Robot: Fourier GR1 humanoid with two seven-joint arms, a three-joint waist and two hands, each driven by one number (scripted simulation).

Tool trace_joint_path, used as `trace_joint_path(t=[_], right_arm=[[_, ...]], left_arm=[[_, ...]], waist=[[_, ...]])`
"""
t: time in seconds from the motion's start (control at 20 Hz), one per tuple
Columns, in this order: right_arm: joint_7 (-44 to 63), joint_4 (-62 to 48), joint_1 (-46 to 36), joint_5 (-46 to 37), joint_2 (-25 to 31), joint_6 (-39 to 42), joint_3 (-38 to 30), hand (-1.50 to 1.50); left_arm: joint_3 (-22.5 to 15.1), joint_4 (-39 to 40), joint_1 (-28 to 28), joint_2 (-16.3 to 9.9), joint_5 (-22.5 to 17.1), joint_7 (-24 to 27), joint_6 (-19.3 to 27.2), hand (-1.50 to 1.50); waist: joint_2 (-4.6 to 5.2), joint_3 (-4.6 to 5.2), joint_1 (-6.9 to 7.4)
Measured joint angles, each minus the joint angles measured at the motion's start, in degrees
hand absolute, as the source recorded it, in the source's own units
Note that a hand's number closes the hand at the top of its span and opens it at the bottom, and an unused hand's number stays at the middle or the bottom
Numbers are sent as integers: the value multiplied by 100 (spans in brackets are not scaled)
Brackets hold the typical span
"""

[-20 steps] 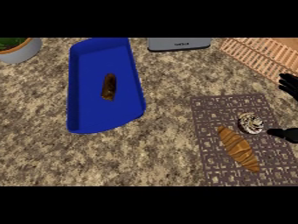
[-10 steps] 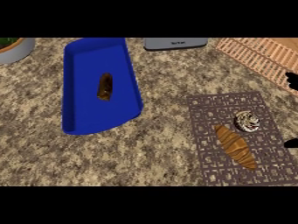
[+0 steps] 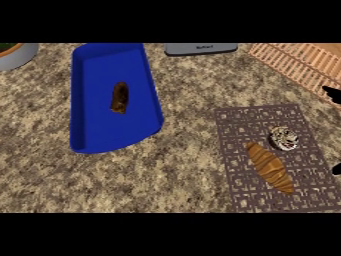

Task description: Pick the cupcake from the placemat and place it in the tiered shelf

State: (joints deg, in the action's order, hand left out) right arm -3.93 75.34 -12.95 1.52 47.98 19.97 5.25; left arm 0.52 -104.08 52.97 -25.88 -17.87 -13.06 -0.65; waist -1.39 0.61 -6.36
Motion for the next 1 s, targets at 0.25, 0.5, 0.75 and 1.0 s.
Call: trace_joint_path(t=[0.25, 0.5, 0.75, 1.0], right_arm=[[226, 64, -91, -292, 29, -28, 234, -150], [402, 97, -148, -523, -30, -70, 453, -150], [623, 82, -151, -729, -70, 42, 748, -150], [862, 49, -196, -922, -61, 156, 977, -150]], left_arm=[[40, -26, -35, 123, -19, -116, -89, 0], [16, -115, 184, 245, 59, -124, -215, 0], [54, -160, 192, 346, 198, -136, -267, 0], [100, -186, 186, 454, 308, -127, -336, 0]], waist=[[27, -1, 32], [22, -25, 94], [40, -19, 105], [38, -9, 115]])
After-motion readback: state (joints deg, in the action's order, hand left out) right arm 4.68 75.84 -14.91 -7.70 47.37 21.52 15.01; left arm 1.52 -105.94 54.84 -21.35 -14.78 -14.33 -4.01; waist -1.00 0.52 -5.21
